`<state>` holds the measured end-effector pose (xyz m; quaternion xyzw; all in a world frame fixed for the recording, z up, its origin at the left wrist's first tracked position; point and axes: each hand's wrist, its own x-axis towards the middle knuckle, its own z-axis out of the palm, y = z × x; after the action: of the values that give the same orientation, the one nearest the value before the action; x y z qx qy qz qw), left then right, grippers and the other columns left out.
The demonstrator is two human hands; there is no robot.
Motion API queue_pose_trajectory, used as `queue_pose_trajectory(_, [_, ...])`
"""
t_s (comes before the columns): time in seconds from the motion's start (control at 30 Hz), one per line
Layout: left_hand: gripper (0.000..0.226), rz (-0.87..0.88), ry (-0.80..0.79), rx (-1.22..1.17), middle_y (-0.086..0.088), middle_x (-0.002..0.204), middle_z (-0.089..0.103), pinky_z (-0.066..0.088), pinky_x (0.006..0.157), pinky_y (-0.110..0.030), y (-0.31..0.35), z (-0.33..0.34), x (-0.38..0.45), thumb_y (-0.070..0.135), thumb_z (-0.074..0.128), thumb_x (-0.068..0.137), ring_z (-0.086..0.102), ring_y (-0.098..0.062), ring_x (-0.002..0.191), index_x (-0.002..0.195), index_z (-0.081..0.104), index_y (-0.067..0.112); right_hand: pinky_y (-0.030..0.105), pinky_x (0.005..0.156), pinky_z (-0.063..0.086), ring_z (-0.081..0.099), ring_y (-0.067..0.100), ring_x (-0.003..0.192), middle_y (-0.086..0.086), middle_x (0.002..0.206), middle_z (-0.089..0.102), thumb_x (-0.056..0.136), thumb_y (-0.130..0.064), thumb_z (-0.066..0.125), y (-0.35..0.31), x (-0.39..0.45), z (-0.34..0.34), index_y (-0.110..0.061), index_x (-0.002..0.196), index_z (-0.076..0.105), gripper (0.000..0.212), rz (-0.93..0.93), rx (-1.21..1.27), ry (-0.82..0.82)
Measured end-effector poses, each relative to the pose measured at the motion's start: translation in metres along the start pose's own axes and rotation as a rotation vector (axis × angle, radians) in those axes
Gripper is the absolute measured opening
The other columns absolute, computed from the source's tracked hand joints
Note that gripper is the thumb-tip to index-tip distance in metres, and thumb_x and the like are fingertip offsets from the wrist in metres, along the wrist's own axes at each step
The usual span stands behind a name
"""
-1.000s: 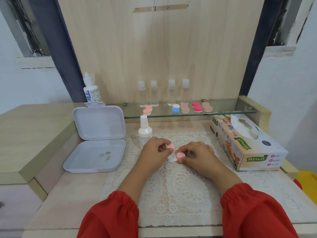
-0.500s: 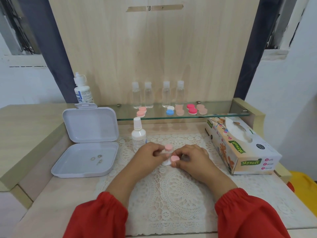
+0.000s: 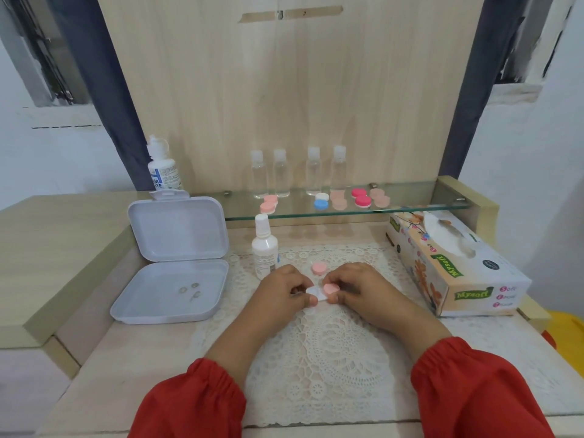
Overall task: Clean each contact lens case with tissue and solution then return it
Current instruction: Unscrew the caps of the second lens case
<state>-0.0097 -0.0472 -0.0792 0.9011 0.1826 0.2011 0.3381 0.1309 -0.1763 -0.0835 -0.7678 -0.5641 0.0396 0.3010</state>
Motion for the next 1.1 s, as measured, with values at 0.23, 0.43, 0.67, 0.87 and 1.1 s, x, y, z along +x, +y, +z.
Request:
queue_pose_trajectory(0.23, [0.02,0.021,-0.005,-0.01,0.004,0.094,0.057,0.039,0.078,-0.016,0.001,-0.001,-0.002,0.015,0.074,0.079,0.053,-0.009,0.086,0.099,0.073,0.012,0.025,0.1,0.031,0.045,0.003,0.101,-0.015,0.104,0.055,0.086,-0.02,0.07,-0.003,0.0,-0.008,-0.014,0.114,0.067,0.029,-0.074,0.002,-0.055])
queue_pose_trajectory(0.43, [0.02,0.021,-0.005,-0.008,0.006,0.094,0.057,0.042,0.083,-0.021,-0.001,-0.001,-0.001,0.016,0.074,0.08,0.055,-0.01,0.09,0.099,0.072,0.014,0.036,0.101,0.04,0.052,0.003,0.102,-0.02,0.103,0.057,0.088,-0.02,0.068,-0.003,-0.003,-0.007,-0.017,0.116,0.068,0.028,-0.035,0.098,-0.076])
queue_pose_trajectory(0.67, [0.019,0.01,0.001,-0.02,0.008,0.093,0.056,0.041,0.081,-0.018,-0.001,-0.001,-0.001,0.017,0.075,0.079,0.055,-0.009,0.089,0.098,0.072,0.015,0.019,0.075,0.042,0.05,0.009,0.089,-0.005,0.092,0.055,0.072,-0.04,0.08,-0.009,-0.002,0.002,-0.019,0.087,0.064,0.03,0.193,0.099,0.103])
queue_pose_trajectory(0.87, [0.022,0.013,0.001,-0.019,0.006,0.096,0.057,0.041,0.083,-0.018,0.0,0.0,-0.001,0.016,0.074,0.08,0.054,-0.009,0.09,0.102,0.072,0.012,0.023,0.095,0.039,0.049,0.009,0.105,-0.007,0.106,0.059,0.087,-0.024,0.069,-0.006,-0.007,-0.003,-0.02,0.111,0.069,0.023,0.055,0.095,-0.011])
queue_pose_trajectory(1.1, [0.02,0.009,0.002,-0.024,0.01,0.093,0.055,0.041,0.081,-0.017,-0.001,0.0,-0.001,0.017,0.073,0.081,0.053,-0.007,0.088,0.1,0.072,0.014,0.024,0.085,0.043,0.046,0.007,0.1,-0.01,0.1,0.051,0.072,-0.046,0.078,-0.01,-0.007,0.001,-0.026,0.097,0.059,0.038,0.22,0.071,0.094])
